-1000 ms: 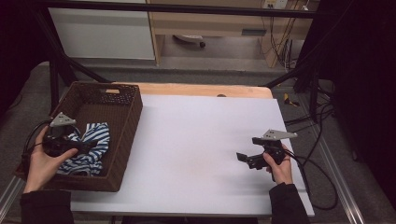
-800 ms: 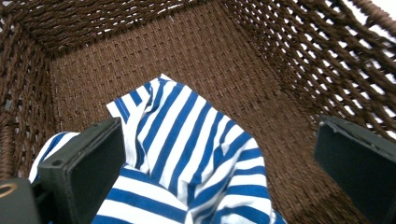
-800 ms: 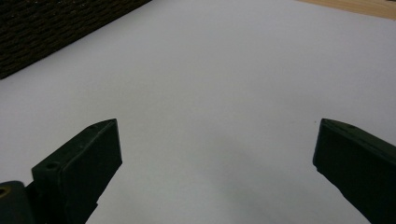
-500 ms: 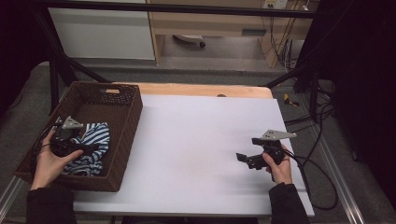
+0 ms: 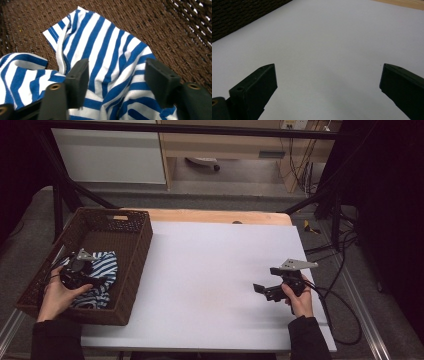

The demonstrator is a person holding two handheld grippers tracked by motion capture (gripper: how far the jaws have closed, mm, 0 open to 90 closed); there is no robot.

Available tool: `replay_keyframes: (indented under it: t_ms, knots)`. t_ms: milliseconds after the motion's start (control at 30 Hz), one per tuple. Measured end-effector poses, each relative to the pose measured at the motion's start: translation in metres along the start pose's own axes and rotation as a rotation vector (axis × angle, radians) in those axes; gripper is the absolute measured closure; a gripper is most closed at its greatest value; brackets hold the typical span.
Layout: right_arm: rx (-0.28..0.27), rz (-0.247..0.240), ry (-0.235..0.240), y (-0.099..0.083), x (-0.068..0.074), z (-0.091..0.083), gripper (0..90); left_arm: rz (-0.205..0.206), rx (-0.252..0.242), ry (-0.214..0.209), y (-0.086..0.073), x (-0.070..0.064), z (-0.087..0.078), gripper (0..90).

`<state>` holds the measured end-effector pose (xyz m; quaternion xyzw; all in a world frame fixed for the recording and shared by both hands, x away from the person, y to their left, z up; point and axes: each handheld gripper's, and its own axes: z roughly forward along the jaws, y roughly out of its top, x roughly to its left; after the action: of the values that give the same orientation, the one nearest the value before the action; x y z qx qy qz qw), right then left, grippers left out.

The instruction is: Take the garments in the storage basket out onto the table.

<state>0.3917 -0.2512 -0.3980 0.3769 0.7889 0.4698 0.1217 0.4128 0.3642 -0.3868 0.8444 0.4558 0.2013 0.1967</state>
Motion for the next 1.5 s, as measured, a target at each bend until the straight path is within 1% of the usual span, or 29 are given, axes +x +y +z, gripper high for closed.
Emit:
replay_keyframes:
  t_ms: [133,167,233,333,400,433,467,500,533,567,600,667,700,733,800,933,1000,1033,1100,1233,1267,1333,1367,1400,1433,1467,1500]
  knots:
    - [0.003,0.002,0.002,0.0,0.0,0.0,1.7,0.01,0.013,0.003,0.0,-0.001,0.002,44.5]
    - [0.003,0.0,0.002,0.0,0.0,0.0,1.7,0.019,0.019,-0.001,0.0,-0.002,0.003,45.5]
    - [0.004,0.0,0.003,0.0,0.0,0.001,1.7,0.023,0.024,-0.008,0.0,-0.002,0.003,49.6]
    - [0.006,-0.003,0.002,0.0,0.0,0.001,1.7,0.023,0.031,-0.012,0.0,-0.002,0.004,54.8]
    - [0.006,-0.005,0.003,0.0,0.0,0.001,1.7,0.03,0.038,-0.017,0.0,-0.003,0.005,55.9]
    - [0.005,-0.002,0.003,0.0,0.0,0.001,1.7,0.035,0.04,-0.024,0.0,-0.003,0.005,63.5]
    - [0.005,-0.001,0.001,0.0,0.0,0.0,1.7,0.038,0.042,-0.03,0.0,-0.003,0.005,65.9]
    - [0.005,-0.001,0.001,0.0,0.0,0.0,1.7,0.037,0.041,-0.033,0.0,-0.003,0.005,65.9]
    - [0.003,0.001,0.001,0.0,0.0,0.0,1.7,0.035,0.041,-0.032,0.0,-0.003,0.005,72.2]
    - [0.003,0.001,0.001,0.0,0.0,0.0,1.7,0.031,0.043,-0.033,0.0,-0.002,0.005,72.2]
    - [0.003,0.001,0.001,0.0,0.0,0.0,1.7,0.033,0.044,-0.037,0.0,-0.003,0.005,77.7]
    - [0.005,0.001,0.002,0.0,0.001,0.0,1.7,0.049,0.054,-0.048,0.0,-0.004,0.006,83.2]
    - [0.004,0.0,0.002,0.0,0.0,0.0,1.7,0.06,0.061,-0.051,0.001,-0.004,0.007,85.2]
    - [0.004,0.0,0.002,0.0,0.0,0.0,1.7,0.073,0.068,-0.048,0.001,-0.005,0.007,85.2]
    - [0.002,-0.001,0.002,0.0,0.0,0.0,1.7,0.082,0.07,-0.049,0.001,-0.006,0.007,87.1]
    - [0.004,0.002,0.002,0.0,0.001,0.0,1.7,0.09,0.05,-0.037,0.002,-0.007,0.004,87.7]
    - [0.004,-0.003,0.001,0.0,0.0,0.002,1.7,0.077,0.023,-0.04,0.006,-0.009,0.0,87.9]
    - [0.004,-0.003,0.001,0.0,0.0,0.002,1.7,0.078,-0.003,-0.044,0.009,-0.011,-0.002,87.9]
    - [0.009,-0.005,0.001,0.0,0.0,0.002,1.7,0.073,-0.056,-0.065,0.014,-0.015,-0.005,87.9]
    - [0.004,-0.003,0.003,0.0,0.0,0.001,1.7,0.087,-0.114,-0.108,0.021,-0.024,-0.001,87.6]
    - [0.002,-0.004,0.001,0.0,0.0,0.001,1.7,0.088,-0.113,-0.12,0.021,-0.025,0.001,86.8]
    - [0.003,-0.006,0.002,0.0,0.0,0.001,1.7,0.095,-0.102,-0.111,0.02,-0.024,0.003,85.8]
    - [0.003,-0.005,0.001,0.0,0.0,0.001,1.7,0.084,-0.107,-0.108,0.018,-0.022,0.004,77.2]
    - [0.004,-0.003,0.003,0.0,0.001,0.002,1.7,0.074,-0.11,-0.108,0.017,-0.02,0.003,71.6]
    - [0.004,-0.003,0.003,0.0,0.001,0.002,1.7,0.062,-0.113,-0.105,0.015,-0.018,0.001,71.6]
    - [0.005,-0.005,0.001,-0.001,0.001,0.002,1.7,0.039,-0.117,-0.099,0.011,-0.013,-0.001,56.1]
    - [0.005,-0.005,0.002,-0.001,0.001,0.002,1.7,0.039,-0.117,-0.099,0.011,-0.013,-0.001,50.3]
